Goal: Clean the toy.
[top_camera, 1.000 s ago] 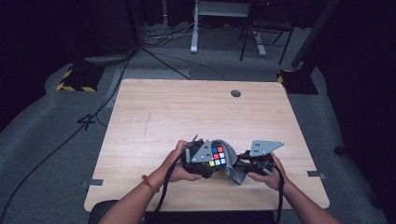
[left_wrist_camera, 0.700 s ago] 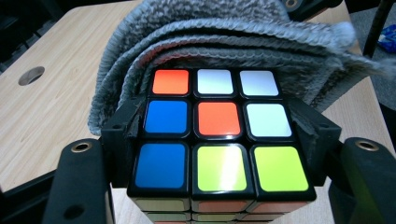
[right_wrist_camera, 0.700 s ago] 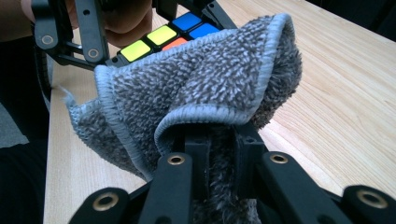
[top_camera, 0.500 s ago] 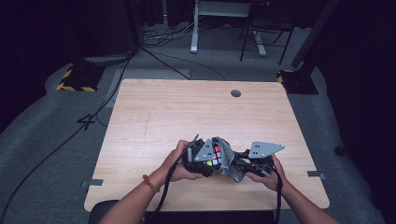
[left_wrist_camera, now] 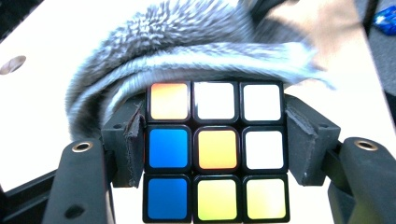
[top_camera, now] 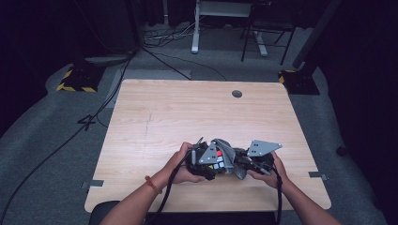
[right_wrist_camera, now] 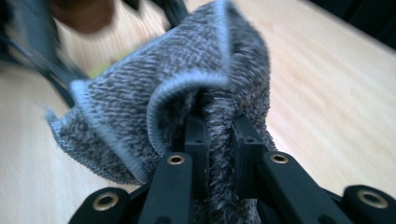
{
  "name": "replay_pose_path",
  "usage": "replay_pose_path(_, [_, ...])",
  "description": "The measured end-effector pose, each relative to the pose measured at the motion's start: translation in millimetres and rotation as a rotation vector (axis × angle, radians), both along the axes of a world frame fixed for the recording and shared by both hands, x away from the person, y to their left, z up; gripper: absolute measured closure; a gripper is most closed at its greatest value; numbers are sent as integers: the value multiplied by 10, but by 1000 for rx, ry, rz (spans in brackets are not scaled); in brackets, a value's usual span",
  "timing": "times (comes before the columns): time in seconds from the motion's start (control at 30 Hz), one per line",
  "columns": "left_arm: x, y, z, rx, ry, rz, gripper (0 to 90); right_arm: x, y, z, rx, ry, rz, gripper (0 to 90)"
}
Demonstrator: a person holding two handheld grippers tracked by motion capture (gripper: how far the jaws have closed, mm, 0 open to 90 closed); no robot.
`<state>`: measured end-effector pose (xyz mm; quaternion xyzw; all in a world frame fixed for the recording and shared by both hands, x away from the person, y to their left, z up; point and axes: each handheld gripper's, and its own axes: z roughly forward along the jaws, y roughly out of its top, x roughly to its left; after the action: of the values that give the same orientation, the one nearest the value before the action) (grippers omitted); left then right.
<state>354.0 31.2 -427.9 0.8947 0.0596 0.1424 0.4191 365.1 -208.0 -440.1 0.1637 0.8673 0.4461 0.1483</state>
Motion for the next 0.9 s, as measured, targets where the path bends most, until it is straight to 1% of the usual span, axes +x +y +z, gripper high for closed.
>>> replay_pose_path(0.07, [0,18,20,-7,-2,2,335,33,-8,-55,-17,24,7,798])
replay_pose_path(0.17, [10,61,47,-19,-4,13,335,32,3,-92,-51,32,26,798])
replay_pose_path(0.27, [27,102,83,-30,-15,25,335,31,18,-131,-63,54,44,798])
replay_pose_path(0.33, [40,128,97,-40,-13,36,335,21,39,-153,-74,62,58,798])
replay_pose_path(0.4, [61,154,89,-36,-14,45,335,2,51,-140,-65,60,64,797])
replay_pose_path(0.47, [87,169,59,-28,-6,51,335,-33,48,-86,-46,42,67,797])
replay_pose_path(0.5, [96,166,41,-16,-6,56,336,-44,38,-60,-34,34,70,797])
replay_pose_path(0.53, [105,156,21,-6,-6,63,336,-54,25,-34,-11,33,73,798])
replay_pose_path(0.57, [112,141,1,-3,3,60,336,-65,14,-2,12,35,80,797])
replay_pose_path(0.6, [110,121,-13,-3,11,50,336,-80,12,31,25,31,87,797])
replay_pose_path(0.63, [92,95,-18,-2,12,41,336,-97,18,58,30,15,88,797])
replay_pose_path(0.7, [47,42,-10,7,3,17,336,-118,30,83,33,-10,79,796])
replay_pose_path(0.77, [2,11,1,5,-1,5,335,-107,21,80,34,-21,60,795])
replay_pose_path(0.83, [-34,-5,24,-7,-4,-12,336,-64,-5,58,34,-14,42,794])
replay_pose_path(0.9, [-55,-6,47,-9,-13,-19,335,-10,-30,8,25,11,21,795])
